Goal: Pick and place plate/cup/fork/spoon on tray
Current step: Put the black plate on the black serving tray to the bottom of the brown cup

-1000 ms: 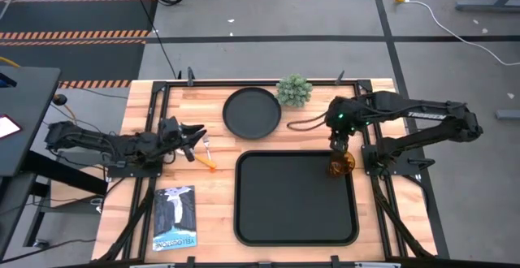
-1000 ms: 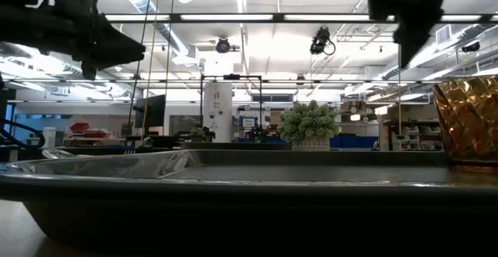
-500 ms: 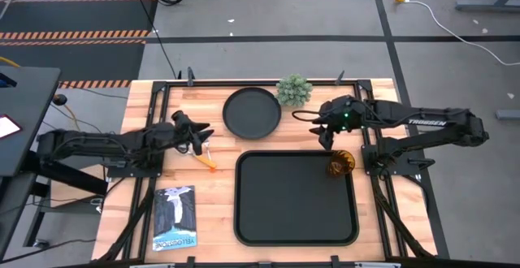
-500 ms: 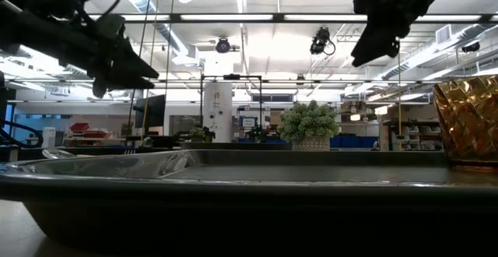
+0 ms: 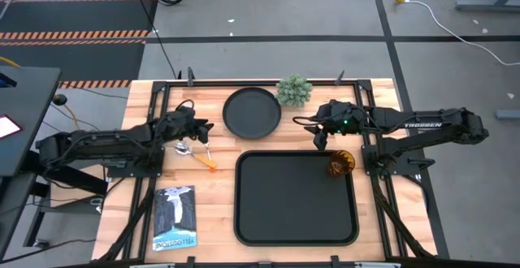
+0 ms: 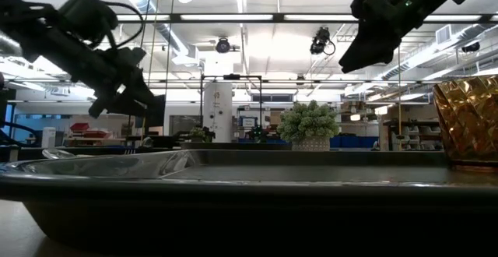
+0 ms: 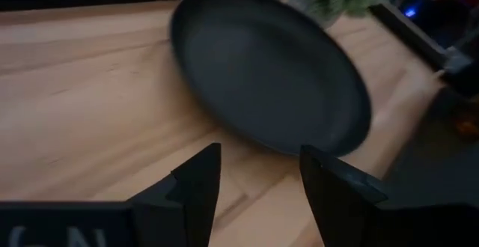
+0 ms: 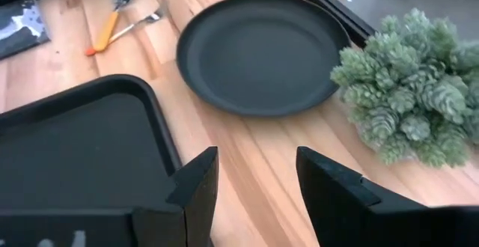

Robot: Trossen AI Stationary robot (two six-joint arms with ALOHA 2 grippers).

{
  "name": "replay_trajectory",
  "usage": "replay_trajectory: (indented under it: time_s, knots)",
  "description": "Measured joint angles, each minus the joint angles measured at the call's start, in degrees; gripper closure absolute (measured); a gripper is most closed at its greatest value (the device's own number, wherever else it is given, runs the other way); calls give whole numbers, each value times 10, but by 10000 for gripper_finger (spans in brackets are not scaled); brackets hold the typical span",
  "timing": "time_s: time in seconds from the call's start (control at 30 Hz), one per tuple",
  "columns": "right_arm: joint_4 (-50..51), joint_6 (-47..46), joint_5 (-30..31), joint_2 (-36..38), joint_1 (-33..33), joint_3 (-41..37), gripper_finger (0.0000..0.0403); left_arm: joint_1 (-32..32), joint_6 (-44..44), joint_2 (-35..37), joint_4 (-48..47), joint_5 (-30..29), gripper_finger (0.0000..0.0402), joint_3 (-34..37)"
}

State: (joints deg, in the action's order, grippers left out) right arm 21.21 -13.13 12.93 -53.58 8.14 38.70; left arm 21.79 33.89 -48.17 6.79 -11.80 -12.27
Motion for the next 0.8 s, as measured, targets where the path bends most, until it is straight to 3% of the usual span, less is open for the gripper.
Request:
replay_trajectory:
  time_s: [0.13,0.47,0.8]
  knots:
    - [-17,7,0,0,-10,0,215,34,-17,-47,-42,4,211,-42]
    - [-54,37,-6,0,-24,0,216,141,-50,-183,-47,130,212,-114]
    - [-76,48,-24,-1,-24,0,216,191,-62,-323,-45,166,211,-204]
